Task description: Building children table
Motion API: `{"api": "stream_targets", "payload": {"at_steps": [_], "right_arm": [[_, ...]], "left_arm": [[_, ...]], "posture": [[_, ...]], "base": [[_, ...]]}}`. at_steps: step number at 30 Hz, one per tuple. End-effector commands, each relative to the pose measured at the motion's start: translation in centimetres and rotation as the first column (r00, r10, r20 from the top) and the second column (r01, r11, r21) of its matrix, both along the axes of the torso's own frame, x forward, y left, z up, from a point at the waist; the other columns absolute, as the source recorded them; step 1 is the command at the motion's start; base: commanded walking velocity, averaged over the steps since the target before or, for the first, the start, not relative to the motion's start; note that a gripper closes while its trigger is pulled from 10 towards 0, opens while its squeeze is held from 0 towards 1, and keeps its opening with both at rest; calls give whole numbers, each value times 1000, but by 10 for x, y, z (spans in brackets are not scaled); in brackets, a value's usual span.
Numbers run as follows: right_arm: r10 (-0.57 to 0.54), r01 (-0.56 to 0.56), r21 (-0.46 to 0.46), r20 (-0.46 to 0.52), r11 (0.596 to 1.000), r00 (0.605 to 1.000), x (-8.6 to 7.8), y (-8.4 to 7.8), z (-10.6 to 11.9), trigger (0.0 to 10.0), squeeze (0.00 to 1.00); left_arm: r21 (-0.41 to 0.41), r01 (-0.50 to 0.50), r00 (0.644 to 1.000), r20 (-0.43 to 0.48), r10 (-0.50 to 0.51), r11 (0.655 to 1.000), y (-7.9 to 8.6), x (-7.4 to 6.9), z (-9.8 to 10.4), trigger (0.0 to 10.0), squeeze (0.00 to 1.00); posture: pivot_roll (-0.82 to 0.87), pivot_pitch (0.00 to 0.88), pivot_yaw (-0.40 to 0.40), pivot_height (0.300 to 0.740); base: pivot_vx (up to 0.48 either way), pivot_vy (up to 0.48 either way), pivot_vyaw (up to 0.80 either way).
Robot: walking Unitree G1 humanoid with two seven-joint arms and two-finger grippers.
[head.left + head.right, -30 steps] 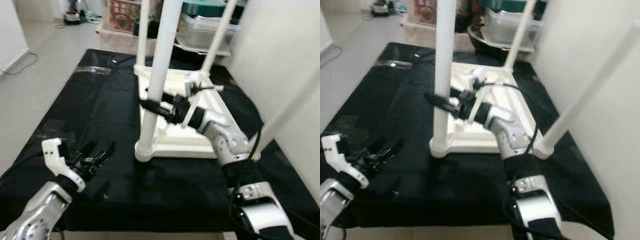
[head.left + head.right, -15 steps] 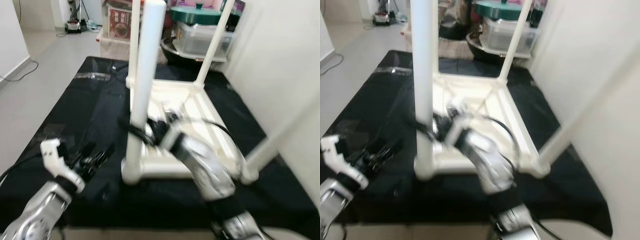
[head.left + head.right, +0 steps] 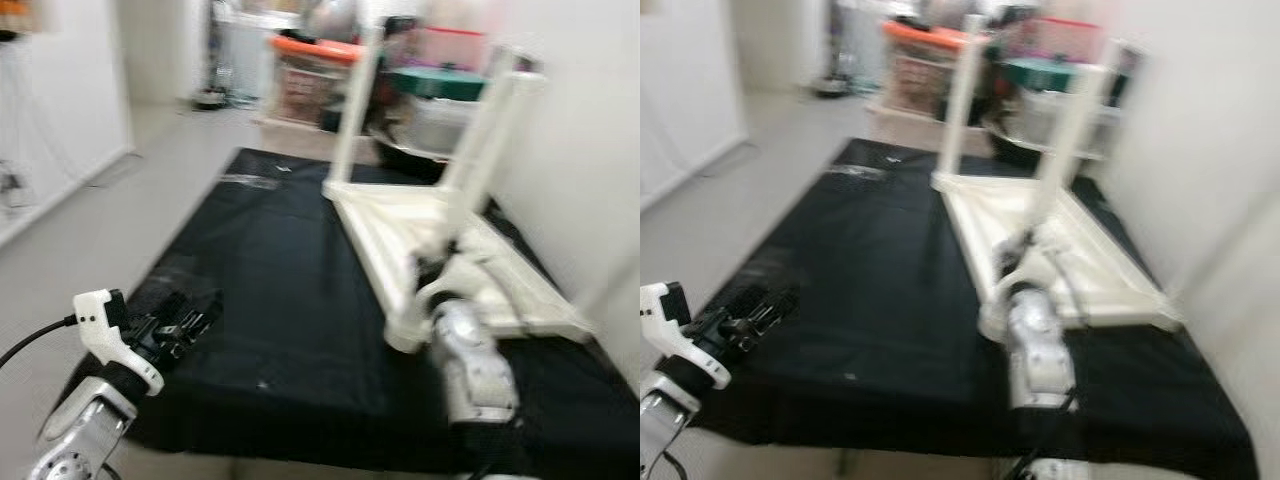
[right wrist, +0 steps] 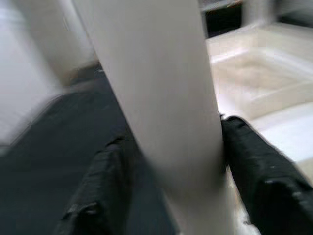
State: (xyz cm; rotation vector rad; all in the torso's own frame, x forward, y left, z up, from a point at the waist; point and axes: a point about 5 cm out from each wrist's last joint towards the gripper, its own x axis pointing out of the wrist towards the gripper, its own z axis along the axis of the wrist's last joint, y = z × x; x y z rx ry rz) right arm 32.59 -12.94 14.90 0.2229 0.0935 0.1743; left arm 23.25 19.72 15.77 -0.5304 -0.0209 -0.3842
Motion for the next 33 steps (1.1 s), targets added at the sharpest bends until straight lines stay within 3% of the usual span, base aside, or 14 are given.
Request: {"api": "stream_targets", "payload": {"at_steps": [1, 8, 17, 20, 22, 23, 25, 26, 27, 28, 29, 30, 31, 33], "right_arm": [[322, -333, 59, 146, 941, 935, 7, 26, 31, 10000, 0], [688, -665, -187, 270, 723, 673, 24, 49, 82, 10000, 0], [716, -656, -294, 193, 695, 671, 37, 69, 70, 10000, 0], [850, -807, -266, 179, 527, 496, 18, 84, 57, 9216, 0], [850, -807, -266, 179, 527, 496, 18, 84, 57, 9216, 0], [890, -852, -259, 175, 454, 421, 11, 86, 52, 1569, 0], [894, -864, -238, 180, 443, 409, 9, 85, 50, 1569, 0], [815, -783, -226, 148, 579, 560, 21, 81, 44, 0, 0], [815, -783, -226, 148, 579, 560, 21, 81, 44, 0, 0], [697, -663, -231, 113, 712, 708, 32, 74, 39, 0, 0], [444, -428, -199, 44, 882, 895, 48, 59, 30, 0, 0], [153, -158, -186, -41, 970, 987, 57, 36, 18, 0, 0], [-147, 119, -191, -139, 974, 979, 55, 7, -1, 0, 0], [-147, 119, -191, -139, 974, 979, 55, 7, -1, 0, 0]], "left_arm": [[1, 11, 1000, -14, -11, 1000, -2, 0, -3, 10000, 0], [3, 2, 1000, -13, -2, 1000, 0, 1, -4, 10000, 0], [11, -11, 1000, -13, 11, 1000, 0, 1, -5, 10000, 0], [12, -10, 1000, -14, 11, 1000, -1, 0, -5, 10000, 0], [12, -10, 1000, -14, 11, 1000, -1, 0, -5, 10000, 0], [11, -5, 1000, -15, 5, 1000, -1, 0, -4, 10000, 0], [11, 0, 1000, -16, 0, 1000, -1, 0, -4, 10000, 0], [9, 4, 1000, -16, -4, 1000, -2, -1, -4, 10000, 0], [9, 4, 1000, -16, -4, 1000, -2, -1, -4, 10000, 0], [7, 7, 1000, -15, -7, 1000, -2, -1, -4, 10000, 0], [3, 7, 1000, -13, -7, 1000, -3, -1, -3, 10000, 0], [1, 6, 1000, -11, -6, 1000, -3, -2, -3, 10000, 0], [-2, 3, 1000, -10, -3, 1000, -3, -2, -3, 10000, 0], [-2, 3, 1000, -10, -3, 1000, -3, -2, -3, 10000, 0]], "posture": [[110, 0, -123, 740], [136, 0, -144, 740], [169, 0, -166, 740], [175, 0, -159, 740], [175, 0, -159, 740], [173, 0, -156, 740], [166, 0, -153, 740], [156, 0, -151, 740], [156, 0, -151, 740], [150, 0, -151, 740], [147, 0, -151, 740], [142, 0, -150, 740], [138, 0, -146, 740], [138, 0, -146, 740]], "base": [[0, 0, 0], [0, 0, 0], [0, 0, 0], [0, 0, 0], [0, 0, 0], [0, 0, 0], [0, 0, 0], [0, 0, 0], [0, 0, 0], [0, 0, 0], [0, 0, 0], [0, 0, 0], [0, 0, 0], [0, 0, 0]]}}
